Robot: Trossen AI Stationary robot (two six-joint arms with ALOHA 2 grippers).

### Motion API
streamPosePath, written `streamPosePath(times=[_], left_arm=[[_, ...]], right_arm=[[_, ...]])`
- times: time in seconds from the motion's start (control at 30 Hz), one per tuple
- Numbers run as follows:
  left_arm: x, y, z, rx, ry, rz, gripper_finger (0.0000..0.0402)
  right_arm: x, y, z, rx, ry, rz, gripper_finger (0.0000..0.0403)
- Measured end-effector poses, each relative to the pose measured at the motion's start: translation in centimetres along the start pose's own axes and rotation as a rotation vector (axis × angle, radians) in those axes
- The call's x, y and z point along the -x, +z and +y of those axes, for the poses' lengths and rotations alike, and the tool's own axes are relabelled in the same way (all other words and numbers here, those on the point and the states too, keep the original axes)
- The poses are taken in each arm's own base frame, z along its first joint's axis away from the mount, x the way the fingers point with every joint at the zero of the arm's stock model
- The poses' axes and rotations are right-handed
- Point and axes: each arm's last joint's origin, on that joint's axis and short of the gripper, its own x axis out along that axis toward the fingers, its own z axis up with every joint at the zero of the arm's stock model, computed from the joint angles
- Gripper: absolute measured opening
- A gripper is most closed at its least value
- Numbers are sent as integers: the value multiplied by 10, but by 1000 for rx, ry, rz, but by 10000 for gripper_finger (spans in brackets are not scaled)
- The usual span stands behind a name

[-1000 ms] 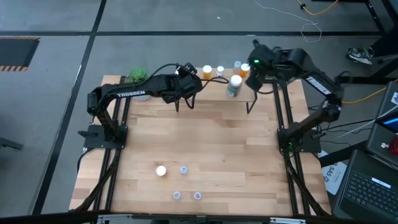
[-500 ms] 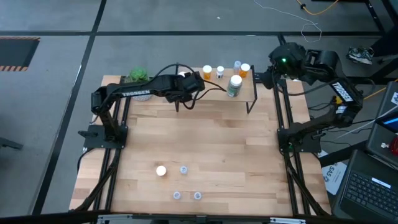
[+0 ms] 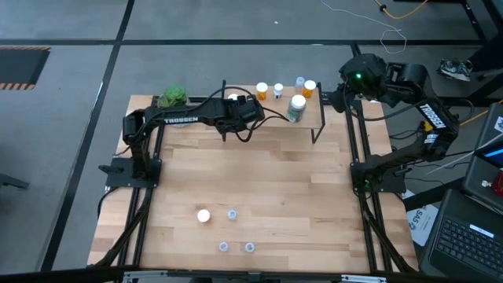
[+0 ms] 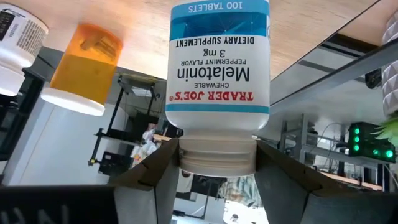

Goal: Pick and place medicine bottles onto shelf by color
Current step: Put the white pill bottle on the shelf

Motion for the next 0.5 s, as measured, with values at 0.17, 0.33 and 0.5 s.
streamPosePath(times=[0.17, 0.33, 0.5], left_arm=[[3, 2, 1, -5, 8, -6, 183], [4, 3, 1, -5, 16, -25, 193], [4, 3, 2, 24, 23, -30, 200]], right_arm=[[0, 0, 0, 21, 0, 0, 184], [0, 0, 0, 35, 0, 0, 184], [0, 0, 0, 45, 1, 0, 184]])
